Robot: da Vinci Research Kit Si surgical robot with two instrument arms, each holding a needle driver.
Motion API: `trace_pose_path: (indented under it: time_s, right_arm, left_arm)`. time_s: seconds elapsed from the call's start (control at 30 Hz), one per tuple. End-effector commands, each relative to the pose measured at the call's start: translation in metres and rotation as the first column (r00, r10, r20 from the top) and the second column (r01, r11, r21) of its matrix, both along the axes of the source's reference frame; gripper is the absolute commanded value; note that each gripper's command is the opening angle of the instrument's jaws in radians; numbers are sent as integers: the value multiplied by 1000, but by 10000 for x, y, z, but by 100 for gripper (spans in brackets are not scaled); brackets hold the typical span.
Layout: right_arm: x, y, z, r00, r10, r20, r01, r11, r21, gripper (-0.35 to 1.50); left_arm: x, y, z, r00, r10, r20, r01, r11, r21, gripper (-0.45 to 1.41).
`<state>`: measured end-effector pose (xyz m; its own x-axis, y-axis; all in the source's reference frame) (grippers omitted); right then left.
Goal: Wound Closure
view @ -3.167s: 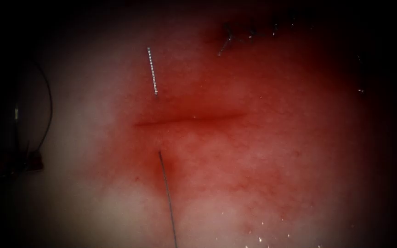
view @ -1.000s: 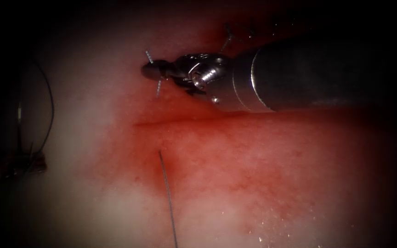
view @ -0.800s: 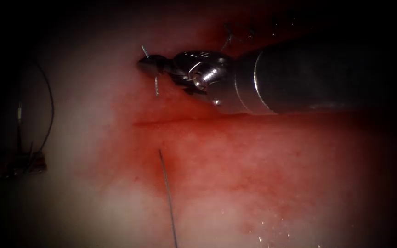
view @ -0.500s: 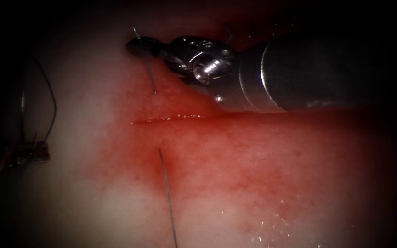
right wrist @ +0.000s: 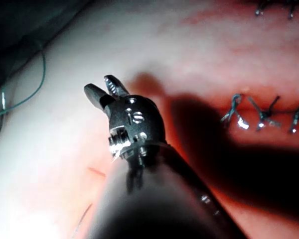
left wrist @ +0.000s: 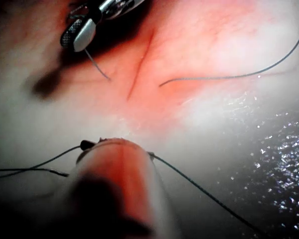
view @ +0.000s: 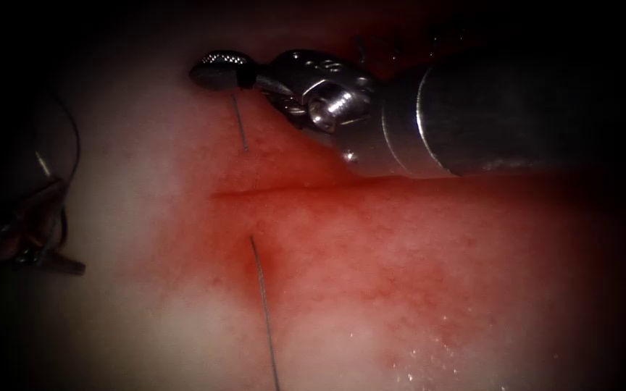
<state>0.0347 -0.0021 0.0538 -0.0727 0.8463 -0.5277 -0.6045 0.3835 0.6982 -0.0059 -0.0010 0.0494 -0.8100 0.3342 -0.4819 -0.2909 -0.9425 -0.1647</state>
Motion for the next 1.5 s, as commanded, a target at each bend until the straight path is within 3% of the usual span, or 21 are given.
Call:
trace_pose_path:
  time_s: [0.03,0.13,0.2,0.27,0.33,0.43,0.53,0.6,0.7,0.8,0.97,1.1,1.3,1.4,1.5]
  right_arm:
    - [-2,2,1,1000,6,1,-6,1000,-3,42]
    - [-15,7,-6,1000,15,-3,-15,1000,-7,42]
    - [-23,11,-10,1000,13,-4,-14,1000,-15,52]
    - [-30,14,-15,1000,5,-3,-5,1000,-17,66]
    - [-35,17,-18,1000,-1,1,1,1000,-21,76]
    - [-40,19,-24,1000,-15,6,15,999,-33,78]
    - [-39,18,-29,1000,-25,14,25,999,-48,83]
    - [-37,18,-31,999,-33,22,34,998,-58,86]
    - [-36,18,-34,999,-40,28,42,997,-69,86]
    - [-37,19,-36,997,-60,48,64,993,-97,91]
    - [-37,20,-37,995,-75,64,82,989,-122,104]
    - [-37,20,-38,993,-88,79,98,985,-142,120]
    - [-39,18,-40,985,-120,122,146,961,-234,126]
    - [-41,15,-45,968,-169,188,223,919,-324,123]
    - [-43,18,-51,925,-252,285,356,841,-408,138]
  left_arm:
    - [0,4,0,1000,-17,5,17,1000,-6,120]
    - [11,12,-12,998,-56,33,57,998,-24,121]
    - [19,16,-22,996,-86,38,88,995,-40,115]
    - [26,19,-32,994,-97,46,99,993,-58,94]
    - [29,19,-40,995,-89,50,93,993,-79,86]
    - [28,11,-51,998,-58,34,62,993,-100,81]
    - [18,1,-61,999,54,-7,-54,989,-135,81]
    - [8,-2,-69,995,97,-11,-98,985,-143,93]
    - [-1,2,-83,985,167,-42,-172,965,-200,91]
    - [-3,5,-99,965,188,-182,-235,927,-291,88]
    - [-5,14,-123,962,184,-202,-251,886,-389,74]
    - [-10,24,-136,981,124,-151,-182,862,-472,69]
    - [-34,15,-135,980,198,31,-162,872,-462,62]
    - [-55,4,-128,968,242,71,-188,879,-439,59]
    - [-84,-6,-120,958,273,86,-210,875,-437,57]
